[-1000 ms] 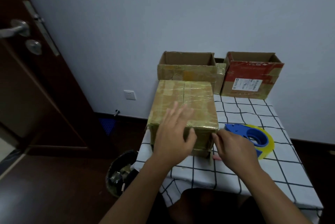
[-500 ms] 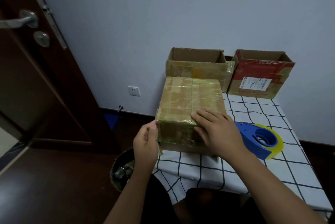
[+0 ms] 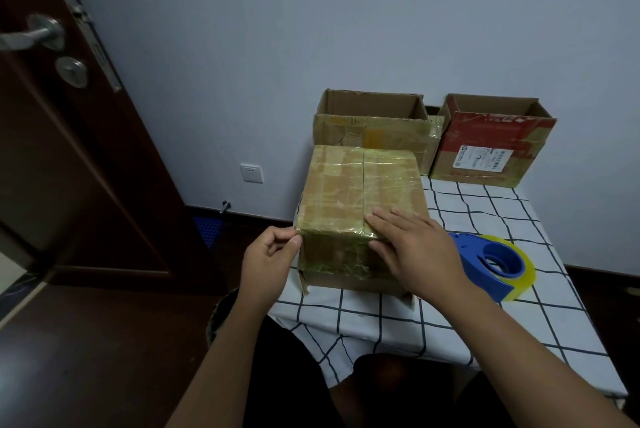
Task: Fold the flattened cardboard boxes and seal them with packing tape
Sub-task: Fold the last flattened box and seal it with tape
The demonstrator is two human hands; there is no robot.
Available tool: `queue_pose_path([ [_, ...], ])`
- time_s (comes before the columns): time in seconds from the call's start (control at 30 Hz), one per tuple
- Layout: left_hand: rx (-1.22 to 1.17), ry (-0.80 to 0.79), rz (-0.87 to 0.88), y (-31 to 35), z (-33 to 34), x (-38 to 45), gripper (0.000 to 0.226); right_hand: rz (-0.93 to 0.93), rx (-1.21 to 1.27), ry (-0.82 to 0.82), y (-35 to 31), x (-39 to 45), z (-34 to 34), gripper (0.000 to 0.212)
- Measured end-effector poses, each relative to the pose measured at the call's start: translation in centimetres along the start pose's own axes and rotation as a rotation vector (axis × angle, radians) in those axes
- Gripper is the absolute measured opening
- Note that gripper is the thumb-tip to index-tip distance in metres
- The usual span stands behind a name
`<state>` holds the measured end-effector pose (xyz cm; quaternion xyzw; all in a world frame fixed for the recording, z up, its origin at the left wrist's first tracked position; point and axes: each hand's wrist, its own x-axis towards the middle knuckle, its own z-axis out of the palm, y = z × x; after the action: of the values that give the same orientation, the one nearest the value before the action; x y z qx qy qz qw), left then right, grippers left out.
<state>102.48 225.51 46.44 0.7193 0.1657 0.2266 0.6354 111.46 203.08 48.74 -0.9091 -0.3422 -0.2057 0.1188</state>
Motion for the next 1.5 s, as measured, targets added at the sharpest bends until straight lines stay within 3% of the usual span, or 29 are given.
queue_pose_path([
  [0.13, 0.206, 0.117, 0.145, -0.2, 1.2, -1.5, 0.023, 0.001, -0.007, 0.003, -0.2, 0.0, 0.2, 0.043],
  [0.23, 0.156, 0.269, 0.152, -0.5, 3.3, -2.8, 0.027, 0.006, -0.016, 0.009, -0.4, 0.0, 0.3, 0.043],
  [0.37, 0.153, 0.331, 0.209, -0.7, 3.9, -2.6, 0.02, -0.005, -0.028, 0.022, -0.3, -0.1, 0.2, 0.039],
  [0.5, 0.283, 0.319, 0.356, -0.7, 3.0, -1.6, 0.004, -0.016, -0.04, 0.057, -0.4, -0.1, 0.5, 0.037],
  [0.7, 0.271, 0.224, 0.174, -0.3, 2.2, -0.9, 0.003, -0.014, -0.027, 0.048, -0.4, -0.1, 0.4, 0.04],
  [0.83, 0.474, 0.241, 0.284, -0.2, 2.0, -0.6, 0.014, 0.001, -0.019, 0.031, -0.6, 0.0, 0.1, 0.037],
  [0.97, 0.415, 0.253, 0.211, 0.1, 2.3, -0.9, 0.014, -0.008, 0.037, -0.065, -0.7, 0.0, -0.9, 0.045],
  [1.07, 0.283, 0.099, 0.051, 0.8, 1.2, -0.4, 0.009, 0.175, 0.371, -0.074, -0.1, 0.4, -2.7, 0.05],
  [1.17, 0.101, -0.114, -0.121, 1.7, -0.2, 0.5, 0.057, 0.58, 0.616, 0.005, 1.9, 1.1, -2.9, 0.057],
  [1.27, 0.022, -0.193, -0.229, 2.9, -0.4, 1.3, 0.085, 0.872, 0.877, -0.129, 2.9, 1.7, -2.9, 0.07],
  [1.37, -0.032, -0.226, -0.355, 5.5, 1.1, 2.0, 0.048, 0.88, 1.029, -0.252, 2.4, 1.8, -3.3, 0.054],
  [1.5, 0.186, -0.132, -0.312, 6.6, 2.6, 2.4, 0.032, 0.817, 1.065, -0.195, 2.1, 1.1, -4.1, 0.044],
])
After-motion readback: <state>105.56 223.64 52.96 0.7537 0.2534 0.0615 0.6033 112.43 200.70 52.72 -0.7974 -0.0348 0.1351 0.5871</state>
